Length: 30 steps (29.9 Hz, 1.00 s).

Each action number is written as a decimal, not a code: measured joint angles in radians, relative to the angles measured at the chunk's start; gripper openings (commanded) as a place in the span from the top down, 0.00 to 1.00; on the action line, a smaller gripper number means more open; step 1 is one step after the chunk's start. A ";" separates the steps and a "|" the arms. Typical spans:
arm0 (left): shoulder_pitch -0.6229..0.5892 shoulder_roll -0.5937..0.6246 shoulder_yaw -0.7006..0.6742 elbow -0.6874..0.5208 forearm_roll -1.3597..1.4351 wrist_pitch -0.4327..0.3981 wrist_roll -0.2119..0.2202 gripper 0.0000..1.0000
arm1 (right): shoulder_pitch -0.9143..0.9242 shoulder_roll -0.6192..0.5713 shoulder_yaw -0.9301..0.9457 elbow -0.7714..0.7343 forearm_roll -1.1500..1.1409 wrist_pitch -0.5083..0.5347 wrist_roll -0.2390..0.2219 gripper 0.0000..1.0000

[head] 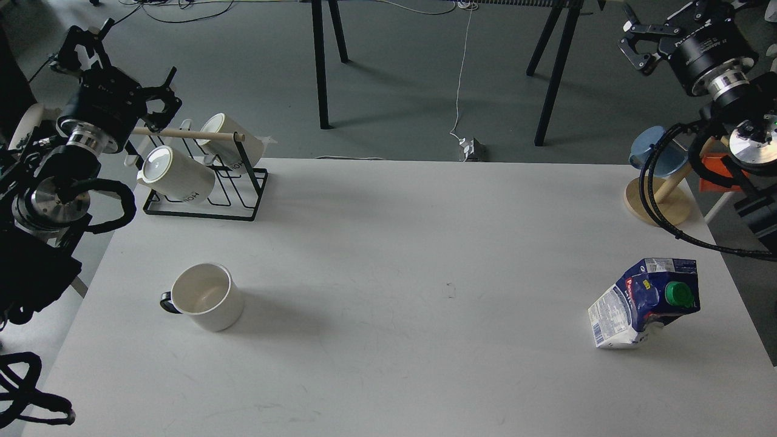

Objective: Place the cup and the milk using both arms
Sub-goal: 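Lower the left arm from the raised pose toward the table, then reach the left gripper to the white mug and grasp its rim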

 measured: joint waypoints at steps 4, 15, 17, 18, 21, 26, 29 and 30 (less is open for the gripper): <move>0.000 -0.005 -0.002 0.001 -0.004 0.003 -0.002 0.00 | -0.012 -0.002 0.028 0.004 0.002 0.000 0.002 0.00; 0.096 0.044 0.053 -0.156 0.138 -0.024 -0.005 0.00 | -0.024 -0.016 0.055 0.017 0.003 0.000 0.001 0.00; 0.151 0.083 0.058 -0.253 0.209 -0.025 -0.018 0.01 | -0.024 -0.017 0.070 0.017 0.003 0.000 0.002 0.00; 0.180 0.108 0.060 -0.307 0.244 -0.026 -0.024 0.01 | -0.023 -0.017 0.075 0.017 0.003 0.000 0.002 0.00; 0.255 0.207 0.066 -0.454 0.359 -0.026 -0.032 0.03 | -0.020 -0.019 0.081 0.019 0.003 0.000 0.002 0.00; 0.348 0.408 0.067 -0.639 0.584 -0.017 -0.076 0.06 | -0.041 -0.069 0.081 0.068 0.003 0.000 0.001 0.00; 0.399 0.503 0.067 -0.704 0.744 0.018 -0.125 0.06 | -0.083 -0.088 0.088 0.112 0.003 0.000 0.001 0.00; 0.420 0.527 0.068 -0.718 0.793 0.033 -0.142 0.06 | -0.095 -0.093 0.093 0.122 0.003 0.000 0.001 0.00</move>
